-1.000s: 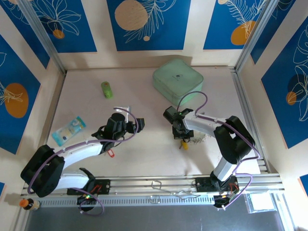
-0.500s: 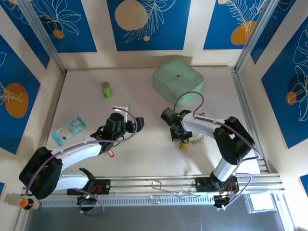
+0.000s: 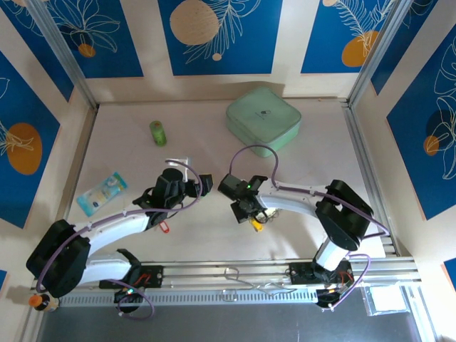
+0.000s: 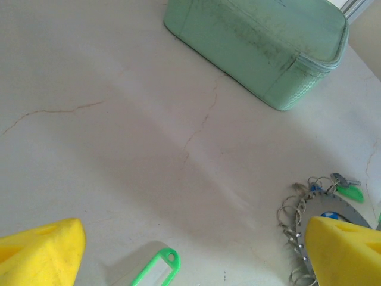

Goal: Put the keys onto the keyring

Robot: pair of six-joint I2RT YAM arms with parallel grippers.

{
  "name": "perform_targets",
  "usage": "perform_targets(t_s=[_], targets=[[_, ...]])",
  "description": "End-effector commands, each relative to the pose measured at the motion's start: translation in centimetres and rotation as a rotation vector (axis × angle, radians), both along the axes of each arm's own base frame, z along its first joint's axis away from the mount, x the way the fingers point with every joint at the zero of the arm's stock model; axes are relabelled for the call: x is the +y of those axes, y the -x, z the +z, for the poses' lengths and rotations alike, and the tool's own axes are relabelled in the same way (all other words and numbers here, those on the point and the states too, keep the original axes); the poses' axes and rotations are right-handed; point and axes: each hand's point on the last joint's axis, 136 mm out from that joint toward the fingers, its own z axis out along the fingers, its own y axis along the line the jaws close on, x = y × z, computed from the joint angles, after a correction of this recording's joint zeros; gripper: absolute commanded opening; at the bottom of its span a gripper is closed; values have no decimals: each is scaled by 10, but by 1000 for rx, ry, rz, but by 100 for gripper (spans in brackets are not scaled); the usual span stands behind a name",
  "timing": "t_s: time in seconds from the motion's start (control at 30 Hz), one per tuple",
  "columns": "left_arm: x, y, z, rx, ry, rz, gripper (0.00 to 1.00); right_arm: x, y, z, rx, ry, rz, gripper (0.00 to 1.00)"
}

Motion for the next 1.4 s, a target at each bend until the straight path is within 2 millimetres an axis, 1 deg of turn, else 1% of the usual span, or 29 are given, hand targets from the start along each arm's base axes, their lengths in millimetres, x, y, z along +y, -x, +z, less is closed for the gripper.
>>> perform_targets(t_s=[0.0,0.1,0.23,0.37,0.6,0.97,1.03,1.17,1.37], targets=[[1,3,-3,5,-7,6,94,7,15,2,56,-72,48,0],[-1,2,-4,7,-6,2,94,5,20,0,81,-84,47,0],[-2,1,-5,8,-6,0,94,6,19,0,100,-109,33,0],[-4,0,-5,9,-6,-4,94,7,20,-4,133,-132,23,2],[-7,-1,-5,11,-3,-9,94,5,18,-9,158,-127,16,6],[-10,-3,-4,13,-5,-17,94,9,17,-18,192,-115,23,10],[-9,-2,-4,13,-7,-18,94,10,17,-17,192,-119,24,14],[-9,-1,-6,17,-9,-21,94,14,16,-11,186,-141,26,27],[-10,-1,-4,14,-5,-21,94,14,12,6,165,-200,5,38]])
